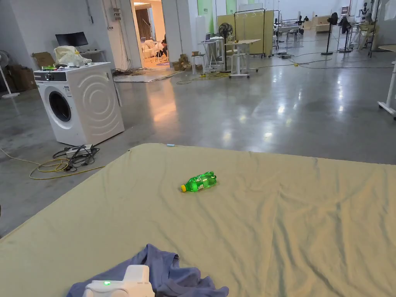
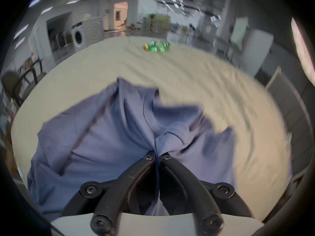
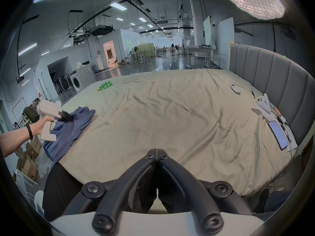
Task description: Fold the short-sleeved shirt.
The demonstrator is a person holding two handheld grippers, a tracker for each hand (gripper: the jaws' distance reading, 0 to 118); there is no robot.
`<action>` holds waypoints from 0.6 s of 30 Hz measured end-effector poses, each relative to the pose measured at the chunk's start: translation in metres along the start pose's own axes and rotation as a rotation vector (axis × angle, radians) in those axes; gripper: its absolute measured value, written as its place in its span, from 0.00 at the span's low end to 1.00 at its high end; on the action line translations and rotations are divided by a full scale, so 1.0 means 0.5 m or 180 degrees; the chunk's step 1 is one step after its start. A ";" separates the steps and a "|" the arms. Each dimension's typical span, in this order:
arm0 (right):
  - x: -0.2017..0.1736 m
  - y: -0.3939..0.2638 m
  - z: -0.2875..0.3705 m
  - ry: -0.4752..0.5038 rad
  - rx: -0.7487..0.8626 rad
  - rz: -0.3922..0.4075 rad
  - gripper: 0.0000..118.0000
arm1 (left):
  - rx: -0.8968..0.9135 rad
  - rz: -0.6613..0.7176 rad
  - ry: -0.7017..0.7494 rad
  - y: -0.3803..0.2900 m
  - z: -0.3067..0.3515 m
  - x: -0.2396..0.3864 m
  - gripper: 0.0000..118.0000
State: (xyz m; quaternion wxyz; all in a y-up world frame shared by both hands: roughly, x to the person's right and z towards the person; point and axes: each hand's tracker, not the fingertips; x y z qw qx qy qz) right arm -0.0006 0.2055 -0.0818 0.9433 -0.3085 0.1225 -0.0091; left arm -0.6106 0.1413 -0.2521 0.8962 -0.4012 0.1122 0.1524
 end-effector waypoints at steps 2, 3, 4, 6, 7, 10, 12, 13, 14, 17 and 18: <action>0.015 -0.007 0.006 -0.0010 -0.0035 -0.0003 0.00 | 0.0221 0.0185 -0.0080 0.036 0.039 0.006 0.03; 0.023 -0.011 0.010 -0.0007 -0.0038 -0.0024 0.00 | 0.0316 0.0079 -0.0099 0.055 0.069 0.031 0.03; 0.028 -0.012 0.015 -0.0011 -0.0033 -0.0052 0.00 | 0.0361 -0.0107 -0.0009 0.072 0.086 0.049 0.03; 0.041 -0.018 0.030 -0.0051 0.0008 -0.0148 0.00 | 0.0480 -0.0251 -0.0103 0.107 0.118 0.089 0.03; 0.048 -0.022 0.036 -0.0073 0.0034 -0.0215 0.00 | 0.0572 -0.0296 -0.0192 0.120 0.121 0.112 0.03; 0.070 -0.036 0.055 -0.0133 0.0068 -0.0394 0.00 | 0.0709 -0.0563 -0.0458 0.151 0.134 0.221 0.03; 0.085 -0.048 0.073 -0.0208 0.0099 -0.0473 0.00 | 0.0660 -0.0842 -0.0663 0.147 0.113 0.325 0.03; 0.092 -0.054 0.082 -0.0237 0.0108 -0.0495 0.00 | 0.0633 -0.0927 -0.0791 0.136 0.102 0.374 0.03; 0.099 -0.059 0.092 -0.0290 0.0113 -0.0519 0.00 | 0.0535 -0.0985 -0.1003 0.121 0.089 0.430 0.03; 0.121 -0.071 0.131 -0.0473 0.0111 -0.0554 0.00 | 0.0315 -0.1303 -0.1427 0.040 0.052 0.615 0.03; 0.130 -0.075 0.147 -0.0583 0.0143 -0.0570 0.00 | 0.0238 -0.1413 -0.1584 0.008 0.043 0.673 0.03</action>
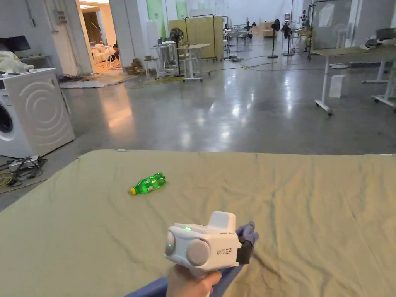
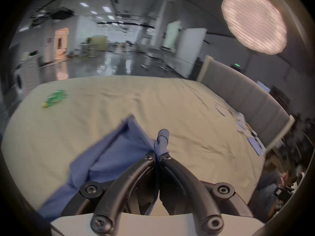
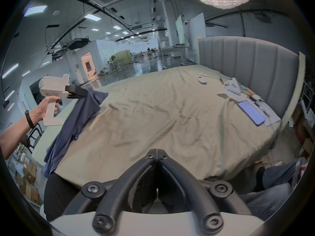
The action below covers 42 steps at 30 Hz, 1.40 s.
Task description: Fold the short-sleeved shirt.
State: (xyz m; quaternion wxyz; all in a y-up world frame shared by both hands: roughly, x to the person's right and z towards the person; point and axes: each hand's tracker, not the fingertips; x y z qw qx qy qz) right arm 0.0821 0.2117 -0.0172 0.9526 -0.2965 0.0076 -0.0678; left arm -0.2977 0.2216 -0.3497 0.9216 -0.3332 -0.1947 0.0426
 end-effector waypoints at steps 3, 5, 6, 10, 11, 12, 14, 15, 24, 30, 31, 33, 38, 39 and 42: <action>0.037 -0.009 0.031 -0.0174 0.0004 -0.0160 0.00 | -0.0214 -0.0277 -0.0548 -0.034 -0.086 0.168 0.03; 0.058 -0.016 0.044 -0.0347 -0.0023 -0.0219 0.00 | -0.0374 -0.0402 -0.0840 -0.077 -0.125 0.287 0.03; 0.062 -0.016 0.049 -0.0411 -0.0036 -0.0230 0.00 | -0.0496 -0.0467 -0.1039 -0.103 -0.139 0.340 0.03; 0.085 -0.025 0.056 -0.0498 -0.0071 -0.0314 0.00 | -0.0694 -0.1045 -0.1358 -0.230 -0.158 0.505 0.03; 0.087 -0.027 0.057 -0.0513 -0.0082 -0.0319 0.00 | -0.0809 -0.1146 -0.1403 -0.253 -0.167 0.529 0.03; 0.087 -0.028 0.057 -0.0530 -0.0089 -0.0310 0.00 | -0.0892 -0.1086 -0.1367 -0.276 -0.175 0.545 0.03; 0.086 -0.030 0.057 -0.0541 -0.0093 -0.0268 0.00 | -0.0890 -0.1082 -0.1270 -0.292 -0.163 0.544 0.03; 0.083 -0.031 0.057 -0.0534 -0.0087 -0.0242 0.00 | -0.0866 -0.1012 -0.1257 -0.293 -0.161 0.533 0.03; 0.031 0.007 0.008 -0.0060 0.0156 -0.0026 0.00 | 0.0236 -0.0028 -0.1038 -0.171 0.097 0.270 0.64; -0.038 0.070 -0.026 0.0352 0.0513 0.0248 0.00 | 0.1143 -0.0042 -0.0024 -0.183 0.451 0.141 0.64; -0.049 0.077 -0.028 0.0379 0.0580 0.0308 0.00 | 0.1305 -0.0032 0.0109 -0.195 0.498 0.135 0.64; -0.075 0.088 -0.029 0.0393 0.0824 0.0467 0.00 | 0.1612 0.0038 0.0435 -0.222 0.591 0.140 0.64; -0.113 0.118 -0.007 0.0564 0.1050 0.0551 0.00 | 0.2090 -0.0136 0.1662 -0.295 0.664 0.153 0.62; -0.115 0.122 -0.004 0.0581 0.1053 0.0547 0.00 | 0.2003 -0.0186 0.1785 -0.305 0.664 0.154 0.55; -0.111 0.124 0.002 0.0577 0.1076 0.0523 0.00 | 0.1792 -0.0241 0.1763 -0.327 0.663 0.163 0.09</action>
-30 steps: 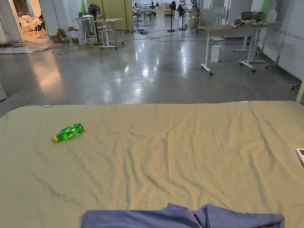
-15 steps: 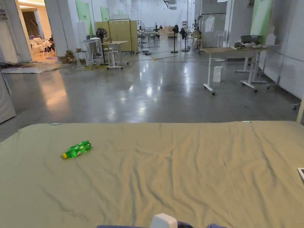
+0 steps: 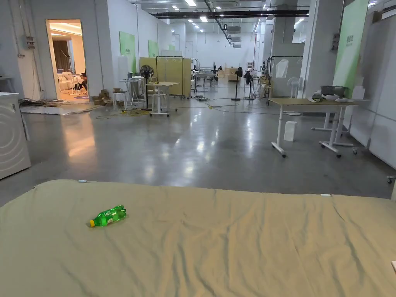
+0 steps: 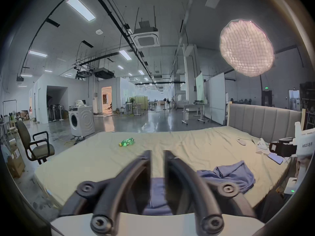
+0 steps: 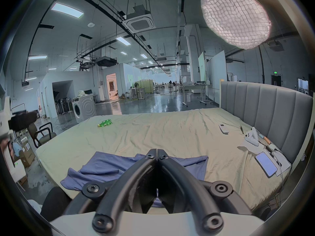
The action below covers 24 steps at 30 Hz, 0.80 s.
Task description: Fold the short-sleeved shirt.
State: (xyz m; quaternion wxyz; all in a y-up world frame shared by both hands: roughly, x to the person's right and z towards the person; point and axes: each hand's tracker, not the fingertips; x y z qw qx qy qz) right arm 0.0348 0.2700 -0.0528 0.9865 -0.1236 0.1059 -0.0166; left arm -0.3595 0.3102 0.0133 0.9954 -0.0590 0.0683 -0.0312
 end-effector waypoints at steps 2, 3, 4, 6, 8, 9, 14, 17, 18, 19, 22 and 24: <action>0.007 -0.001 0.004 -0.0022 0.0007 -0.0050 0.00 | 0.0135 0.0175 -0.0256 -0.015 0.026 0.002 0.05; 0.009 0.000 0.005 -0.0048 -0.0012 -0.0065 0.00 | 0.0086 0.0188 -0.0438 -0.014 0.031 0.002 0.02; 0.010 0.000 0.008 -0.0079 -0.0030 -0.0049 0.00 | -0.0026 0.0103 -0.0353 -0.014 0.031 0.016 0.00; 0.010 0.001 0.017 -0.0130 -0.0026 -0.0015 0.00 | -0.0144 -0.0067 -0.0276 -0.020 0.034 0.035 0.00; 0.010 0.003 0.025 -0.0141 -0.0024 -0.0001 0.00 | -0.0153 -0.0024 -0.0322 -0.016 0.033 0.045 0.00; 0.009 0.004 0.029 -0.0148 -0.0022 0.0011 0.00 | -0.0199 0.0011 -0.0332 -0.012 0.031 0.047 0.00; 0.006 0.008 0.040 -0.0167 -0.0014 0.0063 0.00 | -0.0231 0.0111 -0.0391 -0.009 0.021 0.044 0.00; 0.007 0.007 0.039 -0.0174 -0.0023 0.0077 0.00 | -0.0244 0.0200 -0.0391 -0.005 0.017 0.035 0.00; 0.006 0.007 0.039 -0.0175 -0.0032 0.0073 0.00 | -0.0251 0.0221 -0.0403 -0.004 0.016 0.032 0.00; 0.006 0.007 0.040 -0.0170 -0.0031 0.0065 0.00 | -0.0256 0.0226 -0.0401 -0.005 0.016 0.030 0.00; 0.004 0.008 0.039 -0.0143 -0.0021 0.0033 0.00 | -0.0262 0.0153 -0.0395 -0.009 0.020 0.029 0.00; 0.002 0.007 0.037 -0.0137 -0.0041 0.0049 0.00 | -0.0280 0.0084 -0.0399 -0.012 0.024 0.030 0.00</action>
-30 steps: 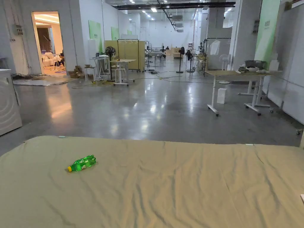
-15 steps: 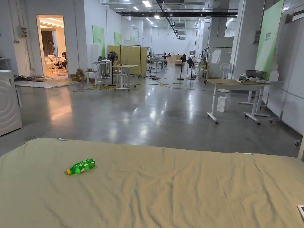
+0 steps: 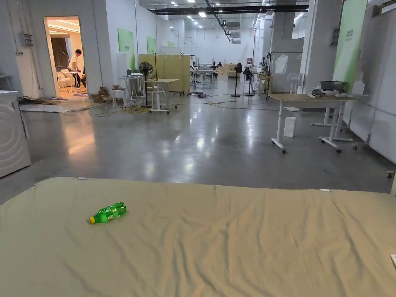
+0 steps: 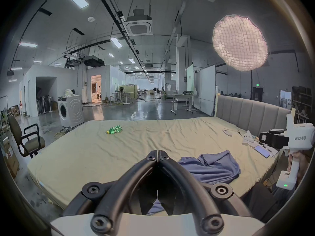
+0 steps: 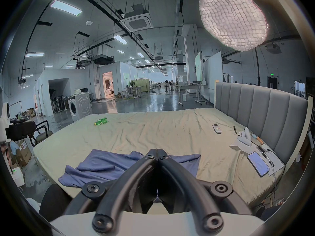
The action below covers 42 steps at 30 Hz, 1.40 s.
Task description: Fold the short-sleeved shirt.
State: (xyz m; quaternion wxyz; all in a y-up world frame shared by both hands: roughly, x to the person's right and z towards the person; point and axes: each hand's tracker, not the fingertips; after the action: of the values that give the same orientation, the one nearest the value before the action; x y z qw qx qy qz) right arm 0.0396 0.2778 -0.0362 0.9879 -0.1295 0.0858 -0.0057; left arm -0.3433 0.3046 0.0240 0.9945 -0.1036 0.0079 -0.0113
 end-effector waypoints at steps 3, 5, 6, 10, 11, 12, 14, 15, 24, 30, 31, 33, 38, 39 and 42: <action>-0.002 -0.002 -0.002 0.0010 -0.0033 0.0009 0.00 | -0.0023 -0.0047 0.0000 -0.005 0.004 0.002 0.00; -0.001 -0.007 -0.003 0.0023 -0.0054 0.0000 0.00 | -0.0053 -0.0049 0.0006 -0.009 0.001 0.002 0.00; -0.001 -0.009 -0.003 0.0026 -0.0064 -0.0002 0.00 | -0.0071 -0.0028 0.0009 -0.011 -0.004 -0.002 0.00; 0.003 -0.016 -0.003 0.0013 -0.0093 -0.0033 0.00 | -0.0188 0.0186 -0.0094 -0.012 -0.037 -0.030 0.00; 0.005 -0.019 -0.004 0.0001 -0.0110 -0.0043 0.00 | -0.0209 0.0220 -0.0144 -0.011 -0.053 -0.039 0.00; 0.007 -0.022 -0.005 -0.0016 -0.0138 -0.0045 0.00 | -0.0248 0.0234 -0.0120 -0.008 -0.071 -0.045 0.00; 0.012 -0.032 -0.009 -0.0058 -0.0194 -0.0052 0.00 | -0.0388 0.0243 -0.0166 -0.006 -0.120 -0.060 0.00; 0.016 -0.038 -0.011 -0.0079 -0.0227 -0.0070 0.00 | -0.0469 0.0294 -0.0189 -0.011 -0.151 -0.071 0.01; 0.055 -0.093 -0.051 -0.0170 -0.0617 -0.0206 0.00 | -0.1778 0.1362 -0.0289 -0.146 -0.552 -0.170 0.63; 0.087 -0.128 -0.074 -0.0304 -0.0901 -0.0430 0.00 | -0.2382 0.1578 0.0041 -0.237 -0.742 -0.189 0.63; 0.090 -0.131 -0.073 -0.0331 -0.0911 -0.0424 0.00 | -0.2445 0.1566 0.0064 -0.258 -0.765 -0.198 0.63; 0.099 -0.139 -0.073 -0.0360 -0.0959 -0.0472 0.00 | -0.2581 0.1389 0.0214 -0.270 -0.790 -0.191 0.60; 0.112 -0.156 -0.078 -0.0383 -0.1042 -0.0567 0.00 | -0.2656 0.0429 -0.0004 -0.203 -0.744 -0.088 0.07; 0.112 -0.158 -0.082 -0.0371 -0.1061 -0.0583 0.00 | -0.2765 0.0400 0.0027 -0.215 -0.760 -0.093 0.06; 0.105 -0.157 -0.089 -0.0352 -0.1058 -0.0515 0.00 | -0.2914 0.0180 -0.0016 -0.236 -0.778 -0.069 0.05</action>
State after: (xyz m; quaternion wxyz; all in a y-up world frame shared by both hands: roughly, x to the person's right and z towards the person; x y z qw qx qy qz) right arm 0.0847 0.1887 -0.0672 0.9524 -0.2975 0.0204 -0.0638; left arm -0.3872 0.1099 -0.3319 0.8463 -0.5321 0.0126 0.0208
